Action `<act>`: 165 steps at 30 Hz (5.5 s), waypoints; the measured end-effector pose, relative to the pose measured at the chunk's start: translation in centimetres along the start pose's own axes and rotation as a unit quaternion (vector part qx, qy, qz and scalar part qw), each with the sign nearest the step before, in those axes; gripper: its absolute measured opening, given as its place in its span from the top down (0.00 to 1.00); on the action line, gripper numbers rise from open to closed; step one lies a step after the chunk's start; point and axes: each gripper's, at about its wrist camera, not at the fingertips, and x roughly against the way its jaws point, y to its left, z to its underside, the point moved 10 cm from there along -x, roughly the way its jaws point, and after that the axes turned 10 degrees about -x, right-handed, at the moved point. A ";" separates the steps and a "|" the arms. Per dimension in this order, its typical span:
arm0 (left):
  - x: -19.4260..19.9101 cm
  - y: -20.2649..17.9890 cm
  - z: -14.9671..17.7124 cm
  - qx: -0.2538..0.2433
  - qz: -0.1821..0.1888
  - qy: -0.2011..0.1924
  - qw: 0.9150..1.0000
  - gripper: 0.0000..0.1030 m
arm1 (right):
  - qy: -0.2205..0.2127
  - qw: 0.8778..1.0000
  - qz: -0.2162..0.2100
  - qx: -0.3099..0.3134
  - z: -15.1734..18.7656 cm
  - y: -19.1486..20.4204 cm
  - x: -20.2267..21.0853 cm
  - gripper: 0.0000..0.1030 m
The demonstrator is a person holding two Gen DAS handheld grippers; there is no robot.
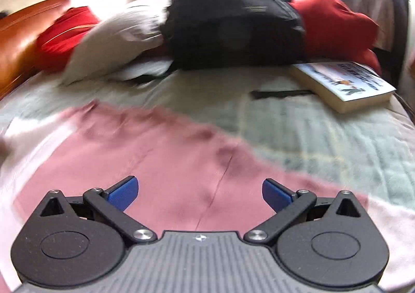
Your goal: Fold clothes
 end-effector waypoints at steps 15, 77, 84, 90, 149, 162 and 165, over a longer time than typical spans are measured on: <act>1.9 -2.6 -1.4 -0.024 -0.007 -0.006 1.000 0.02 | -0.039 0.985 -0.106 -0.133 0.0 -3.5 2.0 0.00; 1.4 -1.4 0.8 -0.045 -0.033 0.032 0.998 0.02 | 0.044 0.958 -0.191 0.210 12.5 12.7 6.2 0.00; 1.4 -0.9 1.3 -0.040 -0.038 0.041 0.998 0.02 | 0.037 0.969 -0.141 0.198 14.2 9.7 8.9 0.00; 1.7 -1.9 -0.2 -0.038 -0.024 0.015 0.999 0.02 | 0.024 0.955 -0.180 0.233 15.1 14.5 10.9 0.00; 1.4 4.3 1.6 0.040 -0.052 0.002 0.998 0.02 | 0.044 0.992 -0.014 -0.115 -4.8 4.3 -11.1 0.00; 1.3 6.1 1.9 0.057 -0.054 -0.008 0.997 0.02 | 0.084 0.988 -0.062 -0.112 -5.8 7.8 -11.5 0.00; 1.5 6.3 2.2 0.059 -0.055 -0.005 0.997 0.02 | 0.069 0.992 -0.047 -0.097 -5.9 7.7 -13.6 0.00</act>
